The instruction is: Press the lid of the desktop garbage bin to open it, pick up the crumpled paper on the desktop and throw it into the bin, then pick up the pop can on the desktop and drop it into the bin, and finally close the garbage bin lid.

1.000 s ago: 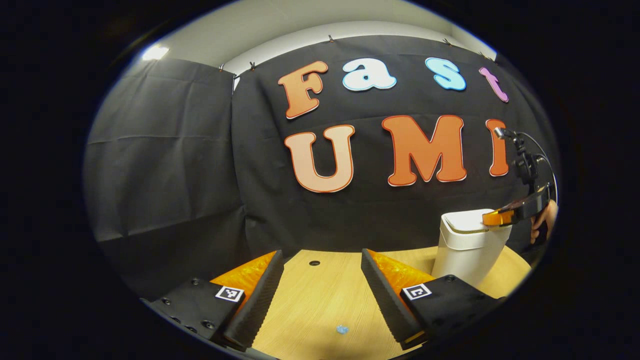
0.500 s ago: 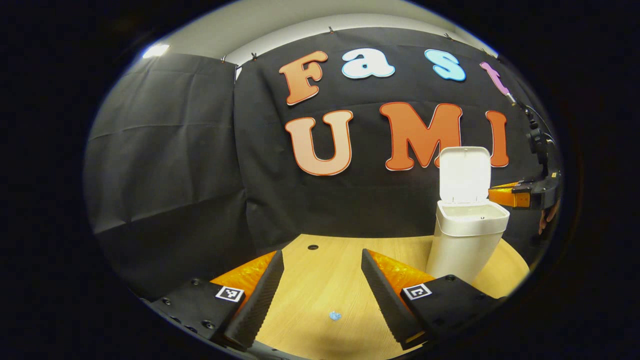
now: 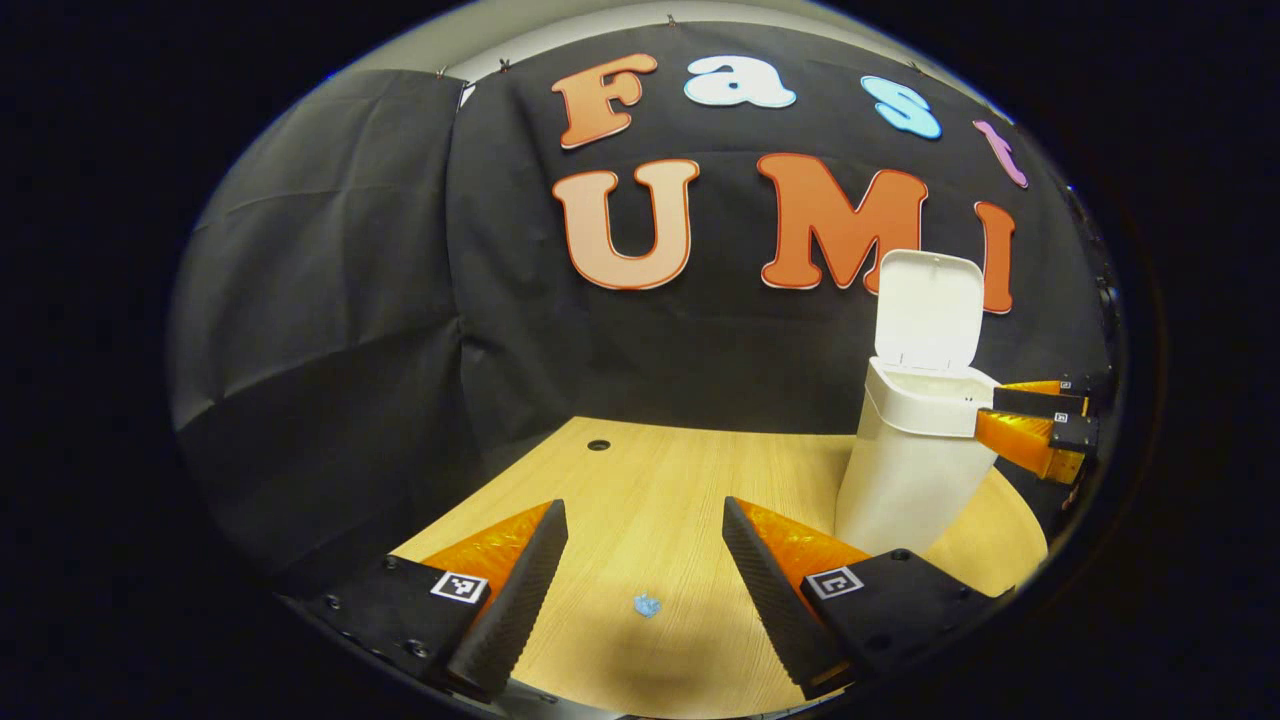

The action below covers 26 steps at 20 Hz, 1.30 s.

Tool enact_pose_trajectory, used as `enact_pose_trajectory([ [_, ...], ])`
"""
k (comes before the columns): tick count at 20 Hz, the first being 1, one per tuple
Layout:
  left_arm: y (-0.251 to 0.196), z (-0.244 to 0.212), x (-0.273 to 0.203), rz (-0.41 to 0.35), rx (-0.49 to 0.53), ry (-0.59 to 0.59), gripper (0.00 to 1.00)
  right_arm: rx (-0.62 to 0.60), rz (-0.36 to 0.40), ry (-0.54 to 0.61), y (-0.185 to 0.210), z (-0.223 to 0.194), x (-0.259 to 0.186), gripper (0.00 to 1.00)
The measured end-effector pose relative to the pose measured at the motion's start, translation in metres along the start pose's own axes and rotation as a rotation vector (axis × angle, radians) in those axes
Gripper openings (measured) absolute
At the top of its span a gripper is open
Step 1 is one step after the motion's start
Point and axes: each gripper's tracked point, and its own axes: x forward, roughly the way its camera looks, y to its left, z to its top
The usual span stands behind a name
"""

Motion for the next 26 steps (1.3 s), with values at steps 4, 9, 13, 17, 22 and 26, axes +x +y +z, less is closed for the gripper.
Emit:
enact_pose_trajectory([
  [4,0.001,-0.032,0.031,-0.037,0.017,0.077,0.99,0.027,0.044,0.062,0.03,-0.028,0.008,0.76],
  [9,-0.004,-0.074,0.059,-0.11,0.061,0.197,1.0,0.062,0.08,0.142,0.062,-0.064,0.022,0.94],
  [13,-0.004,-0.12,0.078,-0.169,0.069,0.341,1.0,0.066,0.069,0.229,0.078,-0.095,0.036,0.97],
  [17,0.0,-0.152,0.102,-0.189,0.078,0.443,1.0,0.107,0.077,0.329,0.1,-0.131,0.05,0.97],
  [22,-0.002,-0.165,0.13,-0.232,0.114,0.535,1.0,0.119,0.082,0.42,0.116,-0.164,0.06,0.97],
  [26,-0.008,-0.151,0.154,-0.269,0.156,0.6,1.0,0.121,0.077,0.473,0.125,-0.181,0.068,0.98],
])
